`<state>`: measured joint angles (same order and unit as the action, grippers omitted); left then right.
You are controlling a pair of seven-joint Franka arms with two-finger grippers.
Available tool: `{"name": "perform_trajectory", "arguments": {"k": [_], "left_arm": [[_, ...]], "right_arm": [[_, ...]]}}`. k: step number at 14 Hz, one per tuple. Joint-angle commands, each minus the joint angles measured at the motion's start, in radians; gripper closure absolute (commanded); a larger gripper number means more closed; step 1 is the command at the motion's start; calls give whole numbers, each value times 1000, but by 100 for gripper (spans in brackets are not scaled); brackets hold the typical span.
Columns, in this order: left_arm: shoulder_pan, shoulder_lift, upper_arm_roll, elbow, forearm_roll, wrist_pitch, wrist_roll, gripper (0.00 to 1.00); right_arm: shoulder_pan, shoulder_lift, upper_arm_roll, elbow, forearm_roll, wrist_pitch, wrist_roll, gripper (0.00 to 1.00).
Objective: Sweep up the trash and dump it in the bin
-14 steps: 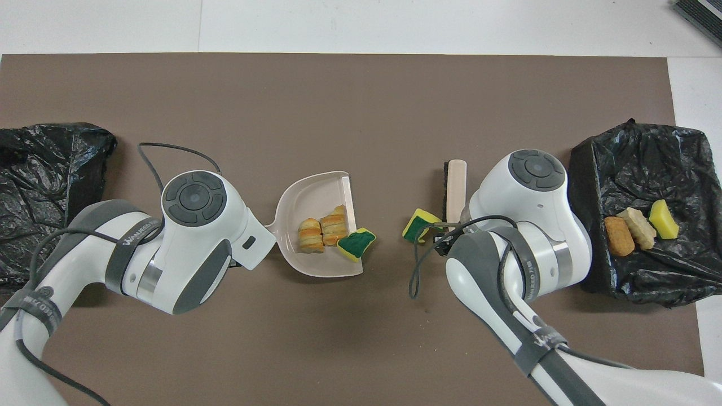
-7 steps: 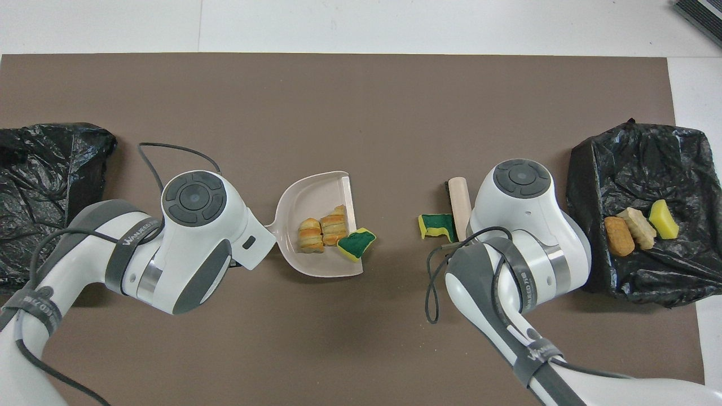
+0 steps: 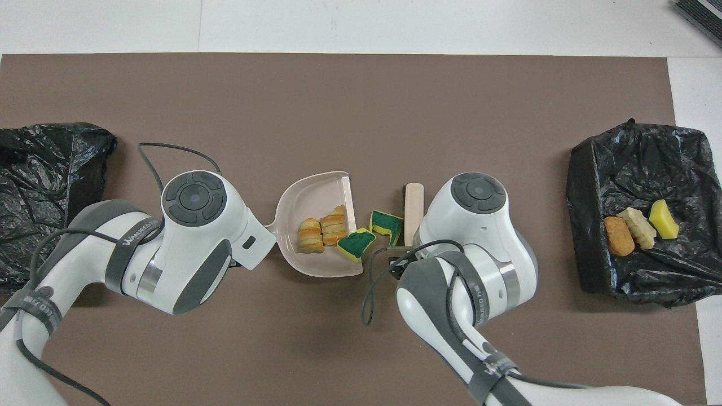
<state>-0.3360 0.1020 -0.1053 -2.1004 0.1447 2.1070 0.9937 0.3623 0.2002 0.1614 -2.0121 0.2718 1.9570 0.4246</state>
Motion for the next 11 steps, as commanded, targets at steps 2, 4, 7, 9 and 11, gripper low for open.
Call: {"name": "perform_trajectory", "arguments": {"k": [2,4,7,9,11], "left_arm": [[-8,-27,6,-36,21,15,11,100],[-8,-27,6,-36,21,15,11,100],[-8,-27,6,-36,21,15,11,100],[-8,-27,6,-36,23,15,11,100],[-5,-25,7,-35,23,15,19,100]], "right_arm": [[79,57,3,33,123,115,23,100],[95,64,3,47,217,138,16,100],[95,62,3,75,236,108,19,100],[81,36,-5,75,221,25,23,100],[69,12,-8,56,158,-19,28,100]]}}
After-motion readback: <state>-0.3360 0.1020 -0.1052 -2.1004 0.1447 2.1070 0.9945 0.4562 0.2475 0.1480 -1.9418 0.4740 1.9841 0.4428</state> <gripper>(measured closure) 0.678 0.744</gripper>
